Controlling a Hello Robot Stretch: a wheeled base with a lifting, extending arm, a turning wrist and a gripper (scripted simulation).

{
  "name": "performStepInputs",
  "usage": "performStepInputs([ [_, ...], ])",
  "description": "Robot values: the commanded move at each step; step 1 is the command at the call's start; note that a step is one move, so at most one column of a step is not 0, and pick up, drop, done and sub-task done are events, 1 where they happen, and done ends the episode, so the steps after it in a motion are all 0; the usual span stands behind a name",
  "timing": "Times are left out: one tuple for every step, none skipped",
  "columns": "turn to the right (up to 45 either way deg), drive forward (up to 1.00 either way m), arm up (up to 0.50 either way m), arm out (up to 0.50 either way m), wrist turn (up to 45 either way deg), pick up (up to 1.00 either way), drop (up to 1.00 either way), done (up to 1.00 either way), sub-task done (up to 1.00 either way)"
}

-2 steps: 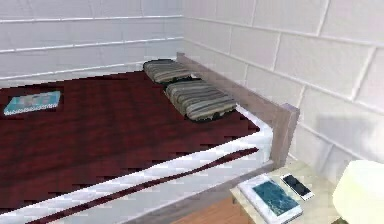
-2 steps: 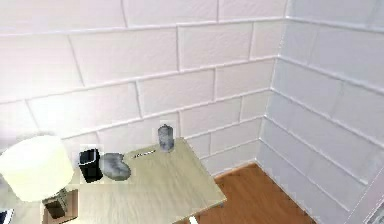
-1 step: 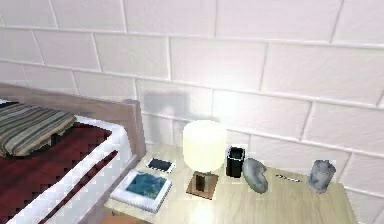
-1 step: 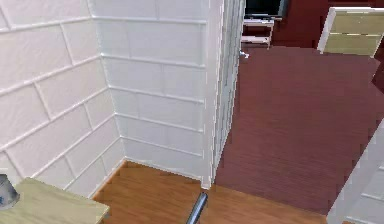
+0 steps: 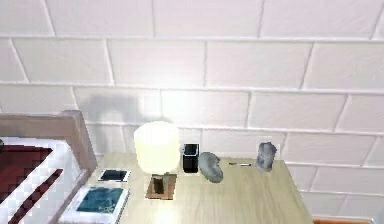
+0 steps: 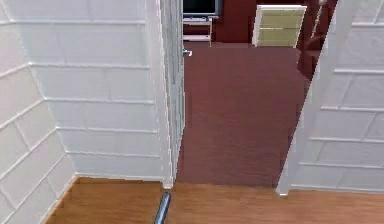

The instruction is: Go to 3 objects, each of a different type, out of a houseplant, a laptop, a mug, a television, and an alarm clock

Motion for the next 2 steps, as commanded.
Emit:
performStepInputs([
  [0.0, 0.0, 0.0, 0.0, 0.0, 0.0, 0.0, 0.0, 1.0],
  [-45.0, 0.0, 0.0, 0.0, 0.0, 0.0, 0.0, 0.0, 0.0],
])
